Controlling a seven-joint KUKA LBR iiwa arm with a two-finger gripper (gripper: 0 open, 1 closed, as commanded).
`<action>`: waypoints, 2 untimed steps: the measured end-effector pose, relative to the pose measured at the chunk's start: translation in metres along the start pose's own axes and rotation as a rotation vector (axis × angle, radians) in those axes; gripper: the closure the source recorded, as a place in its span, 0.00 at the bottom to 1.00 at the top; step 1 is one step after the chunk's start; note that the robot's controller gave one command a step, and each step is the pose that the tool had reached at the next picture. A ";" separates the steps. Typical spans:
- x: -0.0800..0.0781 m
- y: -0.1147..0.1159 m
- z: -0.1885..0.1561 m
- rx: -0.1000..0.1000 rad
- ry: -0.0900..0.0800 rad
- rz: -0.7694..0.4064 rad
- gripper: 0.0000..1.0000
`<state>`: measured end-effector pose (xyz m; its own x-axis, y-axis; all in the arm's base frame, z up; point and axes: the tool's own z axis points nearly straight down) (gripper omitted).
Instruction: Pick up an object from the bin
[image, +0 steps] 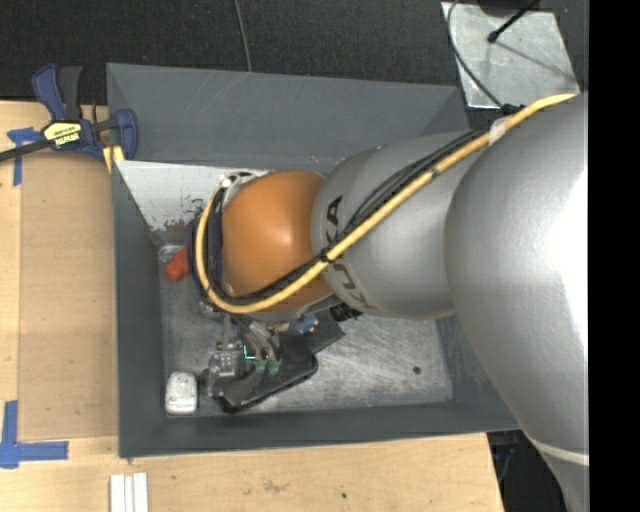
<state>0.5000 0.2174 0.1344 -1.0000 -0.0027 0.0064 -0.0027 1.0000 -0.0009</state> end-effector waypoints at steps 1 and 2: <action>0.004 -0.034 0.026 -0.011 -0.021 -0.126 0.00; 0.003 -0.076 -0.014 0.000 -0.013 -0.263 0.00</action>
Offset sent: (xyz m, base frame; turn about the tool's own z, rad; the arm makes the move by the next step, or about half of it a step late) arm -0.0119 -0.0628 -0.0536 -0.1533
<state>0.4973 0.1415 0.1488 -0.9648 -0.2629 -0.0067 -0.2629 0.9648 -0.0012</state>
